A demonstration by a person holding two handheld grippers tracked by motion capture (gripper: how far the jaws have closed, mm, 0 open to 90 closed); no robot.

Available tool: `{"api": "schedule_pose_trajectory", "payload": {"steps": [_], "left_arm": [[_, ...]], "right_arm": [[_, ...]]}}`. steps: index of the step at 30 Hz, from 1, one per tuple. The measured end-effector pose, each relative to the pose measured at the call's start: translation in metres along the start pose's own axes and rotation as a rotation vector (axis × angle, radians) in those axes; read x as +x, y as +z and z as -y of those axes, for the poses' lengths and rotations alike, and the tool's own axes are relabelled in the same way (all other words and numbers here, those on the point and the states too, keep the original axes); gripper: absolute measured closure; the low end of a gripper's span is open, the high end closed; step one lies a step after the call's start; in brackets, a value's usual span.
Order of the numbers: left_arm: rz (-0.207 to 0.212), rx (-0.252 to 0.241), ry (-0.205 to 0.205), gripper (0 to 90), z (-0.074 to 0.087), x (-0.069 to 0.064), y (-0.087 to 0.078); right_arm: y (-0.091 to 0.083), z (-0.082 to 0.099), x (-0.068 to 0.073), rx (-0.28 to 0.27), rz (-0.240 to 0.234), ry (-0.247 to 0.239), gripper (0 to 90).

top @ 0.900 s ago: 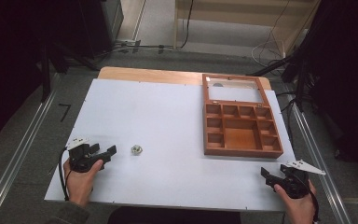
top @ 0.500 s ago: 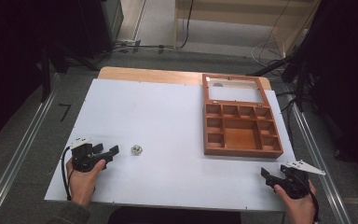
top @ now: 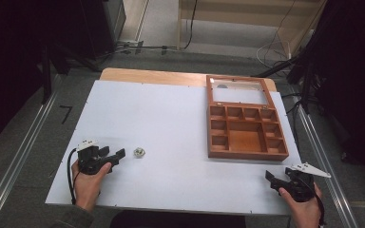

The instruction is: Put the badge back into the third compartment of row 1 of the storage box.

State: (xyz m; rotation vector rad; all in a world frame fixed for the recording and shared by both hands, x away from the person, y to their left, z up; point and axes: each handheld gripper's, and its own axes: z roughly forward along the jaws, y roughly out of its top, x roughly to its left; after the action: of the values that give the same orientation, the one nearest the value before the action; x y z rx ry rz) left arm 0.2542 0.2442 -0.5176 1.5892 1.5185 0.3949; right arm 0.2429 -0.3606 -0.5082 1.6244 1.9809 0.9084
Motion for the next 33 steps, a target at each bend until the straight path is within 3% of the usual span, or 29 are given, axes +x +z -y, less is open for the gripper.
{"api": "schedule_pose_trajectory", "payload": {"steps": [33], "left_arm": [[0.042, 0.004, 0.009, 29.5, -0.0033, -0.0099, 0.0085]], "right_arm": [[0.0013, -0.0003, 0.0002, 0.003, 0.004, -0.005, 16.9]]}}
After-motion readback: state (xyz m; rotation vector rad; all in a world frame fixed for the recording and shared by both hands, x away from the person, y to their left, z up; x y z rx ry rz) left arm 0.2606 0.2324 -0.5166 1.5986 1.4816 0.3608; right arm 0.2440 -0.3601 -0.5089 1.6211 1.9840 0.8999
